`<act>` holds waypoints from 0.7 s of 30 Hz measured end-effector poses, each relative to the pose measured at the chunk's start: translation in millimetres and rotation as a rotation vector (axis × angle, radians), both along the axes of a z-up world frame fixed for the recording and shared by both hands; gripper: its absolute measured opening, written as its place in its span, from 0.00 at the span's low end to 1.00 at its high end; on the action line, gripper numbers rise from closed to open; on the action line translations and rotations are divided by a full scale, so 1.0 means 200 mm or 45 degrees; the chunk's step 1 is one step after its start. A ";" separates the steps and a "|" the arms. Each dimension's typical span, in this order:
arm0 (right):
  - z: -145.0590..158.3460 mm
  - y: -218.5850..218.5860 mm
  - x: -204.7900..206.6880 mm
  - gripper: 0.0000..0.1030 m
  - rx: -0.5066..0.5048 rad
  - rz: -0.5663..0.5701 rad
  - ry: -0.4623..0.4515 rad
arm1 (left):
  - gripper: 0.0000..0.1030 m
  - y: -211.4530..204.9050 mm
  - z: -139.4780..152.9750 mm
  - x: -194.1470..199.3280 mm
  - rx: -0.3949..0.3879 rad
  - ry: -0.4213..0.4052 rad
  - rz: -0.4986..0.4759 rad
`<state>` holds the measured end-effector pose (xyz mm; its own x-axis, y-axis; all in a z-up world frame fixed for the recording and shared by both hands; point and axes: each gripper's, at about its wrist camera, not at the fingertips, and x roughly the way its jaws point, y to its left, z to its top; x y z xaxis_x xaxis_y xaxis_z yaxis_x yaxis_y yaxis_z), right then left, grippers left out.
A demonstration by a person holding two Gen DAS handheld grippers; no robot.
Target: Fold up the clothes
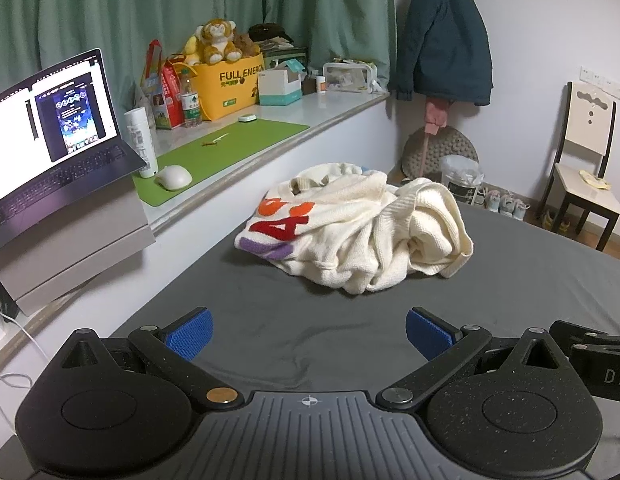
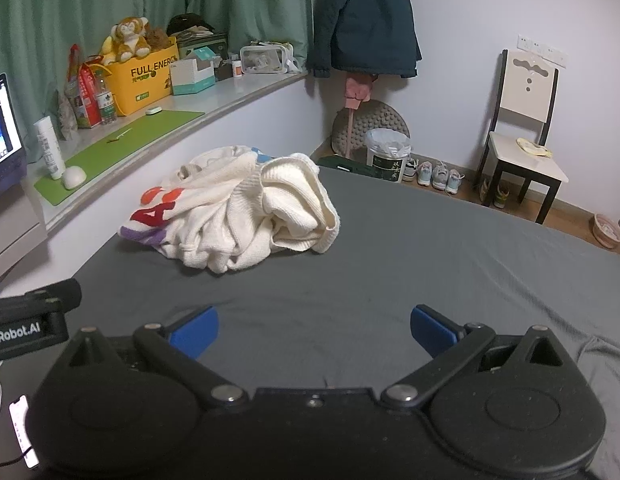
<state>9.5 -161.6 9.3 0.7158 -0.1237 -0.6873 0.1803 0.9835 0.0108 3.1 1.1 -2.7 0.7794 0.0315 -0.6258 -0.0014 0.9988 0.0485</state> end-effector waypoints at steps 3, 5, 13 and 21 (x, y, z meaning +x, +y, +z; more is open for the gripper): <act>0.00 0.00 0.01 1.00 -0.003 -0.003 0.003 | 1.00 0.00 0.00 0.00 0.004 0.000 -0.001; 0.00 -0.01 0.01 1.00 -0.001 -0.005 0.003 | 1.00 0.00 -0.01 0.01 0.004 -0.001 -0.002; -0.01 -0.02 0.00 1.00 0.003 -0.011 0.004 | 1.00 -0.03 -0.01 -0.02 0.010 -0.008 0.002; -0.01 -0.02 -0.01 1.00 0.010 -0.016 0.001 | 1.00 -0.02 0.00 -0.03 0.010 -0.006 0.010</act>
